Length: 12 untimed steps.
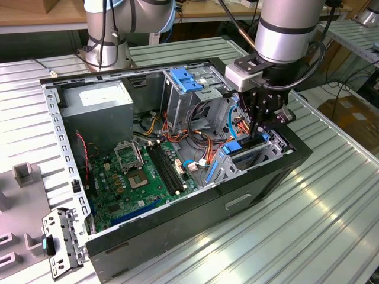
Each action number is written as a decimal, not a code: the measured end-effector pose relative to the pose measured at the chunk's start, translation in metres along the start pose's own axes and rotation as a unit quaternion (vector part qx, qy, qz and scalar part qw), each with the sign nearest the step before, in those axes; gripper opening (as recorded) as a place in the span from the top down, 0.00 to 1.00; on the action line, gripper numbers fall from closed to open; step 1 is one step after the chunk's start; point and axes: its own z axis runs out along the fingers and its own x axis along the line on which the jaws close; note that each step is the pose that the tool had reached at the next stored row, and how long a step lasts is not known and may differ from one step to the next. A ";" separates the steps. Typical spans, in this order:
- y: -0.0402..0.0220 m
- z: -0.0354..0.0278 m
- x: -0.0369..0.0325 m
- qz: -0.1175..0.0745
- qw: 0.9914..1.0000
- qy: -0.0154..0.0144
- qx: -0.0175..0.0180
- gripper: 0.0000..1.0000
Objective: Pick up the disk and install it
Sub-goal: 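Insert the first disk wire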
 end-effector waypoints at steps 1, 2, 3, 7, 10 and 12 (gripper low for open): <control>0.0000 0.0001 0.0000 0.000 1.000 0.000 0.000 0.84; 0.0000 0.0002 0.0000 0.000 1.000 0.000 0.000 0.84; 0.0000 0.0002 0.0000 0.000 1.000 0.000 0.000 0.84; -0.0008 -0.0044 0.0005 0.000 1.000 0.000 0.000 0.76; -0.0018 -0.0096 0.0011 0.000 1.000 0.000 0.000 0.76; -0.0018 -0.0096 0.0011 0.000 1.000 0.000 0.000 0.76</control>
